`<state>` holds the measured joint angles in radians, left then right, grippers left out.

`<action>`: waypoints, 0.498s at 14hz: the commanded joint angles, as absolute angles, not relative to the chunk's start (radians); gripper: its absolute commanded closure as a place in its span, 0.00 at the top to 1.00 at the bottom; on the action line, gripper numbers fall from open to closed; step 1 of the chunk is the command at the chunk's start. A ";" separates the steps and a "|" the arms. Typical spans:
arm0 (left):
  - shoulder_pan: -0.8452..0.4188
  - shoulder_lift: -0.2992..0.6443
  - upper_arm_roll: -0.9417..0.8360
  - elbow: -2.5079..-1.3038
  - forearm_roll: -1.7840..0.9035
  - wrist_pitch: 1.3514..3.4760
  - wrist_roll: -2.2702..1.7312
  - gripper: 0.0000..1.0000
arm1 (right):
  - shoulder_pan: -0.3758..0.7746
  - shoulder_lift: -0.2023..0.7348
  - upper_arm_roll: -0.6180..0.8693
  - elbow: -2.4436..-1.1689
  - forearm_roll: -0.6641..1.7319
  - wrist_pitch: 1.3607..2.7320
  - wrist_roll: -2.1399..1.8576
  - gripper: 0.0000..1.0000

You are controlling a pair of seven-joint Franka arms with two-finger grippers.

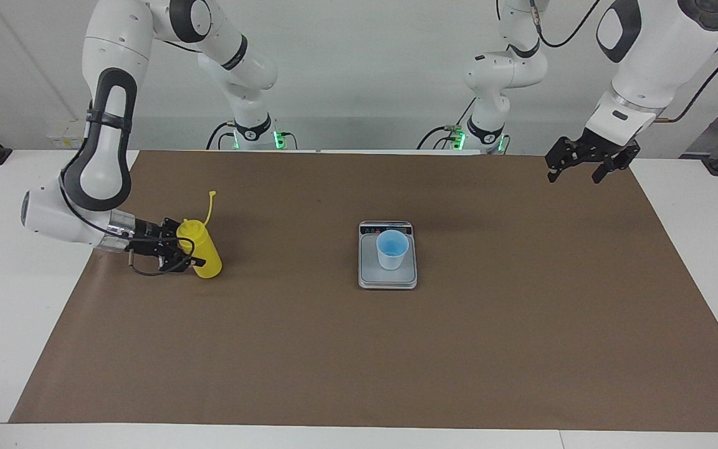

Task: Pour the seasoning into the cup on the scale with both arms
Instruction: 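Grasp the yellow squeeze bottle with the right gripper and lift it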

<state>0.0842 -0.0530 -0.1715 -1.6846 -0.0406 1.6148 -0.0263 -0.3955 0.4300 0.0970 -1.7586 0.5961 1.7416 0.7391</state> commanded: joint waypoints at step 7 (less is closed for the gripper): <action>0.092 -0.066 -0.178 -1.690 -0.052 1.597 -0.011 1.00 | -0.105 0.402 0.103 -1.554 0.337 1.789 1.240 0.00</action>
<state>0.0842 -0.0530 -0.1761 -1.6846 -0.0411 1.6128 -0.0226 -0.1766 0.3975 0.1016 -1.6136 0.4334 1.7825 1.1143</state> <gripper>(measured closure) 0.000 0.476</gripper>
